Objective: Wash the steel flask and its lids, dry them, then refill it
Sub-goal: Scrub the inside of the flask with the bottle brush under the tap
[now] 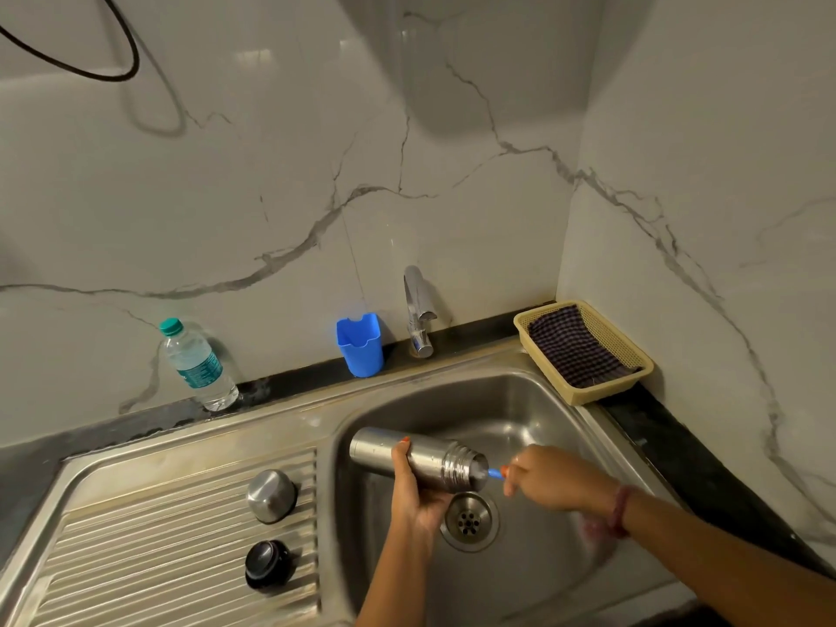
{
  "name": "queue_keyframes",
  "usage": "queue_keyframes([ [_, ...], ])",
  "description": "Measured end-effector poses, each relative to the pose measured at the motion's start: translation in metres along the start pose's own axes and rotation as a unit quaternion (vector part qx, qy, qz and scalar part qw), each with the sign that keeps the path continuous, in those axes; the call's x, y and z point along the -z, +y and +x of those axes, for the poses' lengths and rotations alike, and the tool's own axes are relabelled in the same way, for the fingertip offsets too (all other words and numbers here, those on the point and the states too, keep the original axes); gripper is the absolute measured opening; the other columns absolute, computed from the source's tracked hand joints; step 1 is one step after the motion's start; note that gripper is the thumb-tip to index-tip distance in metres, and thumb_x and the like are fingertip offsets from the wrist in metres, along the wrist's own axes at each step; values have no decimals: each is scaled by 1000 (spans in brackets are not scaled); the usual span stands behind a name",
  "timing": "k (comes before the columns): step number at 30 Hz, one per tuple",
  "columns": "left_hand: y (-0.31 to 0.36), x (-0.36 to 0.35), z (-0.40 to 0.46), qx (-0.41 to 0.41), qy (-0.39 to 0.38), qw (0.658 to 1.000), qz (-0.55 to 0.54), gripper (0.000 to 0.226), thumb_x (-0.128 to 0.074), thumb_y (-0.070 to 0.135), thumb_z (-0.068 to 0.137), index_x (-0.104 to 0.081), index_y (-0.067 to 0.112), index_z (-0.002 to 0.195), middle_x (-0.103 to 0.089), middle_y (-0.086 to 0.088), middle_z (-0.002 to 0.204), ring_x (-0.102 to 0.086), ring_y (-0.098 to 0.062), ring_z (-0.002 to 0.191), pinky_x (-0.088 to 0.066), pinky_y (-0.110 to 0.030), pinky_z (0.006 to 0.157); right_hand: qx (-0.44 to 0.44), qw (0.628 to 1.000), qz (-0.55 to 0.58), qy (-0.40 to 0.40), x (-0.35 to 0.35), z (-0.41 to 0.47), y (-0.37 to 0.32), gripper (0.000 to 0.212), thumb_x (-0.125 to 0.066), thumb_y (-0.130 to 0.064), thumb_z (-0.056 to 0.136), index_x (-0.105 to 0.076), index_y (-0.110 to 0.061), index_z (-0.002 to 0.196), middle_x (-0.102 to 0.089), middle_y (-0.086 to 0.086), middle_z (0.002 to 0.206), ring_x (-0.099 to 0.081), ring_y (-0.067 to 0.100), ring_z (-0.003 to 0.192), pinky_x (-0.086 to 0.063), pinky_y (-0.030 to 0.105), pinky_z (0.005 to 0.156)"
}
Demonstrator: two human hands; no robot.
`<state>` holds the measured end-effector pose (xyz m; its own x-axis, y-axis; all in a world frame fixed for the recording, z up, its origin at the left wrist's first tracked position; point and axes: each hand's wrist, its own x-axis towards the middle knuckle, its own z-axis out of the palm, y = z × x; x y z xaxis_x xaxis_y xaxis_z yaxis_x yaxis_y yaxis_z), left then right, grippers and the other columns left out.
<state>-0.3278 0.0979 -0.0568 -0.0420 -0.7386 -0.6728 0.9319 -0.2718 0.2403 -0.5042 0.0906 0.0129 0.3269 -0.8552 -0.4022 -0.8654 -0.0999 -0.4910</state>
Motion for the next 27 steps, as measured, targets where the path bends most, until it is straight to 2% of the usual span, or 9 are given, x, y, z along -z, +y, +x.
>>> queue_keyframes([
  [4,1,-4,0,-5,-7,1000,9,37,-65,33,91,-55,3,111,-64,-24,106,-63,-38,99,-55,-57,79,-42,992,107,-56,7,3,11,31,-47,-39,96,-67,-16,102,-57,-2,79,-49,8,63,-41,20,60],
  [7,2,-7,0,-7,-7,1000,-7,36,-66,30,90,-54,2,110,-65,-24,105,-64,-37,96,-60,-54,68,67,987,-103,100,-7,-2,18,27,-54,-43,92,-56,-23,111,-57,-7,95,-56,7,78,-49,24,74],
  [9,2,-8,-1,-7,1,1000,-24,37,-68,28,89,-52,3,110,-64,-25,107,-63,-37,98,-58,-54,74,137,927,-278,212,-16,0,22,21,-63,-37,88,-62,-22,103,-57,-4,87,-56,10,68,-48,26,59],
  [11,1,-8,1,-6,4,1000,-30,41,-70,28,88,-52,4,116,-64,-24,111,-64,-37,103,-57,-54,82,181,882,-327,287,-17,2,22,20,-80,-35,72,-70,-22,84,-55,-2,66,-48,8,49,-33,19,43],
  [14,-1,-7,4,-11,4,999,-41,52,-72,29,86,-50,5,127,-62,-24,124,-60,-37,116,-49,-54,98,152,923,-262,239,-18,0,12,21,-58,-41,91,-67,-22,89,-57,-2,69,-51,9,56,-32,20,48],
  [16,0,-5,6,-12,5,999,-38,54,-72,30,86,-49,6,129,-60,-24,127,-59,-37,118,-51,-54,91,83,975,-149,143,-14,-1,7,32,-41,-42,98,-63,-22,87,-53,-5,69,-53,12,65,-41,24,59],
  [19,1,-4,7,-18,7,999,-39,55,-72,29,86,-49,6,131,-61,-23,125,-59,-35,118,-52,-52,80,17,998,-24,59,-3,4,4,31,-43,-41,97,-68,-24,88,-60,-4,72,-51,9,64,-43,26,65],
  [24,3,-4,6,-29,5,999,-46,60,-73,29,85,-48,5,134,-62,-23,125,-61,-35,117,-49,-52,98,75,962,-215,151,-7,-6,-3,29,-41,-35,99,-57,-17,115,-59,2,98,-58,16,85,-46,30,75],
  [27,2,-3,7,-38,7,998,-47,61,-73,29,85,-48,6,135,-62,-22,126,-60,-35,119,-44,-51,107,153,893,-334,260,-28,-16,-7,33,-78,-19,72,-64,-13,102,-60,5,79,-56,17,62,-44,28,50],
])
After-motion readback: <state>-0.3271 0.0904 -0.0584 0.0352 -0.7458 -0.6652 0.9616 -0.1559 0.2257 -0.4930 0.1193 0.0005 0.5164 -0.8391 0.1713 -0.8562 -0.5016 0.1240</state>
